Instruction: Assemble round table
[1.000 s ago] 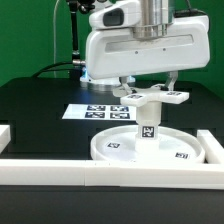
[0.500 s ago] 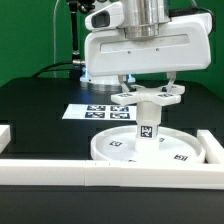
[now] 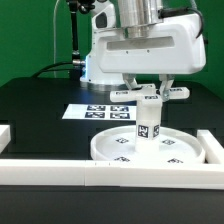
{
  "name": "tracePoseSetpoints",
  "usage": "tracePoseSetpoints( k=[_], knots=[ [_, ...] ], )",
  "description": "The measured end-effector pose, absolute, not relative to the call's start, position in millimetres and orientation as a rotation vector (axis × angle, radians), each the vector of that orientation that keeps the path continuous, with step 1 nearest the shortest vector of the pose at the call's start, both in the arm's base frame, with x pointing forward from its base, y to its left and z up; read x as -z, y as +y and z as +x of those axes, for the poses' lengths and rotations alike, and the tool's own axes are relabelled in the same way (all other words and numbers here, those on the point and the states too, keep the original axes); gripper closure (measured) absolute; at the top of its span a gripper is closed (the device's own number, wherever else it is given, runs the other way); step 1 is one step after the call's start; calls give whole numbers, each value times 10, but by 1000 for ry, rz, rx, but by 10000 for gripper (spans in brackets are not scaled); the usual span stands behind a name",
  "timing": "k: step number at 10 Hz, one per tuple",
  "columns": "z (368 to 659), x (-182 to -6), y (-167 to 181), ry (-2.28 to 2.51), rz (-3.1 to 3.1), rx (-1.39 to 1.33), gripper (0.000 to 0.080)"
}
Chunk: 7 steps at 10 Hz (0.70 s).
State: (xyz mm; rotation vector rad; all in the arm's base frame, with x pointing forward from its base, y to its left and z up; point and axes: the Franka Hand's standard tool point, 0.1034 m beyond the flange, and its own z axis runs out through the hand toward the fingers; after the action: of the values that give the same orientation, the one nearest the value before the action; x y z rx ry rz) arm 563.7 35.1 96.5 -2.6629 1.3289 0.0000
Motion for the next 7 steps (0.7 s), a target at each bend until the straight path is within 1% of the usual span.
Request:
tracePoseSetpoints(
  k=[3,7],
  knots=[
    [5639,-957,349,1718,-2423,-22,347],
    [5642,-957,345,1976,-2205,-58,347]
  ],
)
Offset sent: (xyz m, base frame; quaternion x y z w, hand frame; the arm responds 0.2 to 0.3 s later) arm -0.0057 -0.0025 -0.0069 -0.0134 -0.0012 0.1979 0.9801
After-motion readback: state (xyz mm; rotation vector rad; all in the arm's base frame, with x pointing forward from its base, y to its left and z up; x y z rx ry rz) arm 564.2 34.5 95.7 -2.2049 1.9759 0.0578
